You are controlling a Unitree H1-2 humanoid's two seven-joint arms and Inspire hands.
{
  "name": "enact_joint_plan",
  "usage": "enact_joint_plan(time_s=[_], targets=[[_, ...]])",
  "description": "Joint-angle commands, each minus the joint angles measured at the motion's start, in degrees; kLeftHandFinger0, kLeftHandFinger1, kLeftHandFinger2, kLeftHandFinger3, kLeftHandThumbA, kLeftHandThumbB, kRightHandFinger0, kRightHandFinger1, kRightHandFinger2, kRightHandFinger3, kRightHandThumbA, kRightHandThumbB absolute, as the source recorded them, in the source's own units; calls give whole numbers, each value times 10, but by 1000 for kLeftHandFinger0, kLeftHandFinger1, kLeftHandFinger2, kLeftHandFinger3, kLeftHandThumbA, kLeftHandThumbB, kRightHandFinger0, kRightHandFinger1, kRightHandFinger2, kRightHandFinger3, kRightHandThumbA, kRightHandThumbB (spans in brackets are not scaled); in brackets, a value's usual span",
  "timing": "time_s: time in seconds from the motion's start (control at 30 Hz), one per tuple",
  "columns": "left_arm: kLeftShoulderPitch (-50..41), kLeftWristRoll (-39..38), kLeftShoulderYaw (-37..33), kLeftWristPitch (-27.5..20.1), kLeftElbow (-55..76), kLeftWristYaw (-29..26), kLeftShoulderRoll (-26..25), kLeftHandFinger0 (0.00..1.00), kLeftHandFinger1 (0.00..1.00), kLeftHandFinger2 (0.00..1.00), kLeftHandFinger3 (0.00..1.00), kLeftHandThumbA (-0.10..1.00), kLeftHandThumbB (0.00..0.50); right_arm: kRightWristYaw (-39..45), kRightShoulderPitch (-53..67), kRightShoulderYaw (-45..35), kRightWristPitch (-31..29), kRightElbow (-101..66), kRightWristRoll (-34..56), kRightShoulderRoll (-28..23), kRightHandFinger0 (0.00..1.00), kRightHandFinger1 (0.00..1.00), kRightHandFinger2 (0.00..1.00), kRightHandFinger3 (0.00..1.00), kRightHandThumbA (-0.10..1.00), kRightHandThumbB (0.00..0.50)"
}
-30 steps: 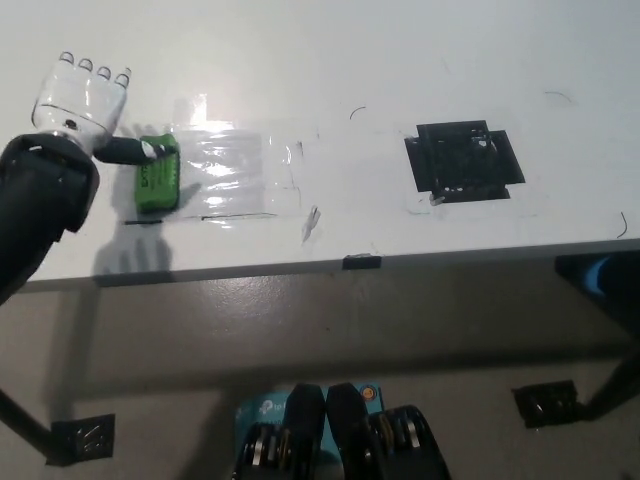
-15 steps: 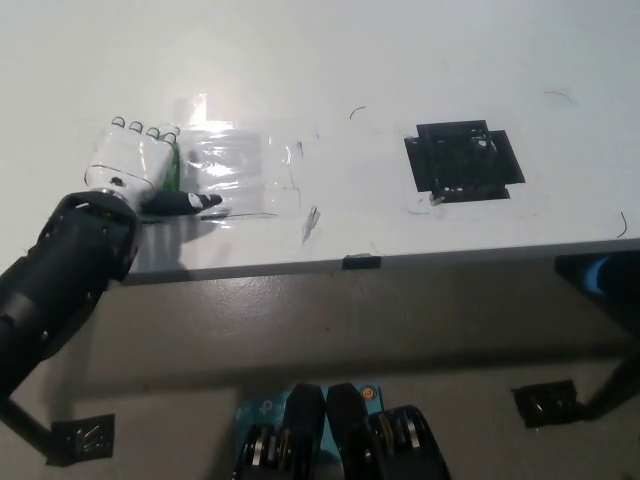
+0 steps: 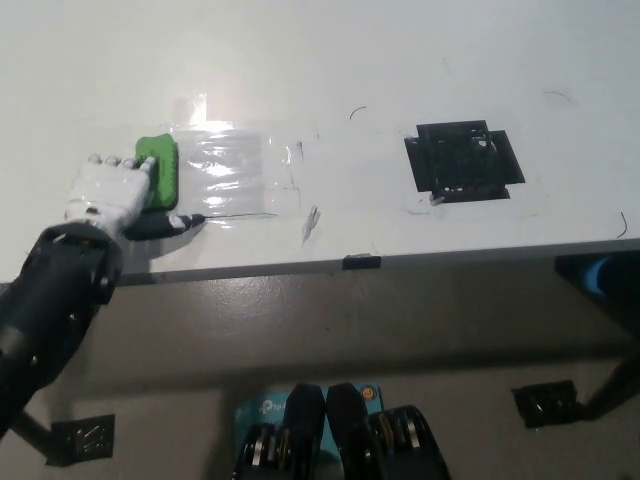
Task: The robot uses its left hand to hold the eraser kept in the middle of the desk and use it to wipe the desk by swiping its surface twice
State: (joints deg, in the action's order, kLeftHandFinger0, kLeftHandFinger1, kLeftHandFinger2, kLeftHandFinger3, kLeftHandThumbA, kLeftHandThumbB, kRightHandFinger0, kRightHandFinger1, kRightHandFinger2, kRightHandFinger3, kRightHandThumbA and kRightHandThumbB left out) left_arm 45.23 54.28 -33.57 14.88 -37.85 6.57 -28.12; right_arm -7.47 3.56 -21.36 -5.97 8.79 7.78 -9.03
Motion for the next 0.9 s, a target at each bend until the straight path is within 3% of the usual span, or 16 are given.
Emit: enact_joint_plan(time_s=[0.0,0.13,0.23,0.3,0.43,0.67,0.87], targets=[[-16,-35,35,-10,-2,-24,3,1000,1000,1000,1000,1000,475,3,-10,-5,-29,-13,12,-7,0,0,0,424,1000,170],[-30,-39,43,-21,-5,-23,16,1000,1000,1000,1000,1000,475,4,-15,-4,-19,-16,11,-10,0,0,16,438,1000,185],[-31,-36,42,-19,-2,-25,26,1000,1000,1000,1000,1000,473,0,-20,-1,-22,-16,1,-12,0,0,0,439,1000,162],[-27,-38,44,-25,-5,-32,34,1000,1000,1000,1000,1000,486,0,-21,-1,-20,-18,-1,-14,0,0,0,452,1000,196],[-13,-29,39,-34,-15,-55,44,1000,1000,1000,1000,1000,500,-1,-33,-2,-14,-20,-1,-18,0,0,0,458,1000,192],[5,7,-4,-24,-8,-27,46,1000,1000,1000,1000,1000,500,3,-39,1,-16,-15,-6,-27,0,0,0,491,1000,174],[28,77,-99,8,-29,41,46,1000,1000,1000,1000,1000,500,3,-41,5,-5,-30,-4,-29,0,0,0,507,1000,214]])
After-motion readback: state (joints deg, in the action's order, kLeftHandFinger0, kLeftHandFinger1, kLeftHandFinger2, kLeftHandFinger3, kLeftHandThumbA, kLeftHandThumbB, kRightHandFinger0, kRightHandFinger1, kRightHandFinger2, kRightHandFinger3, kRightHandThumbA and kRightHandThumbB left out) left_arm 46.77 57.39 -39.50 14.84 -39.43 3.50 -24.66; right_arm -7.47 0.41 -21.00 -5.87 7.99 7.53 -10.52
